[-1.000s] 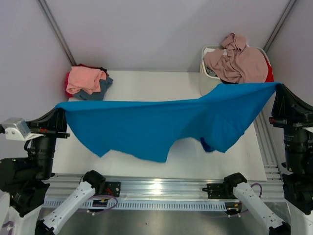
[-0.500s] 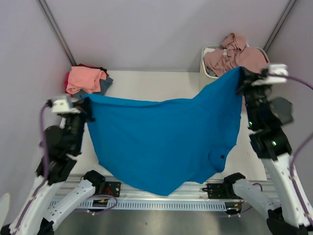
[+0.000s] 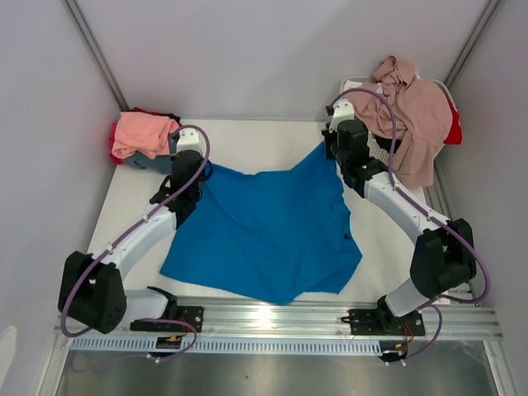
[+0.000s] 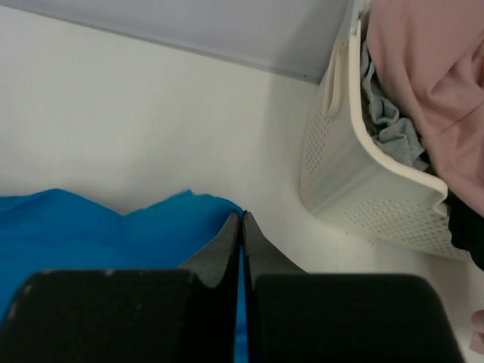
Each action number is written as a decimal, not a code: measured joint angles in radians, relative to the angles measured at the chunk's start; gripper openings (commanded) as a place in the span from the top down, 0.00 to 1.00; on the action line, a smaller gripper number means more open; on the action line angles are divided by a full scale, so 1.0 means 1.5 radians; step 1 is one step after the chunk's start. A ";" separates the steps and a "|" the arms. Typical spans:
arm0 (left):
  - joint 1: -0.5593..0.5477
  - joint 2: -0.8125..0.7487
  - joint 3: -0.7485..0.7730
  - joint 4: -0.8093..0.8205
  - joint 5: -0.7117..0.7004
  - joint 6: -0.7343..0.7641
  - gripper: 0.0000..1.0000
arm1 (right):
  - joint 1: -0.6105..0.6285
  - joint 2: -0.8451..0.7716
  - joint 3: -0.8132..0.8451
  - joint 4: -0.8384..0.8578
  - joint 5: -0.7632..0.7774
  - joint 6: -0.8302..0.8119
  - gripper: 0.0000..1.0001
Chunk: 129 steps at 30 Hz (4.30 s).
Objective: Fold and stack the t-shirts
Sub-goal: Flatten out the tshirt, then fold the flattened tshirt in 1/3 of the way
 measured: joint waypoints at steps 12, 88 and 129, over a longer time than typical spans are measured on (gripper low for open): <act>0.004 0.015 -0.006 0.005 0.002 -0.070 1.00 | 0.030 -0.060 -0.091 0.035 0.055 0.019 1.00; 0.103 -0.220 -0.159 -0.156 0.037 -0.306 0.99 | 0.117 -0.261 -0.376 -0.205 0.232 0.372 0.43; 0.138 -0.050 0.013 -0.373 0.004 -0.381 0.60 | 0.122 -0.308 -0.395 -0.195 0.180 0.372 0.43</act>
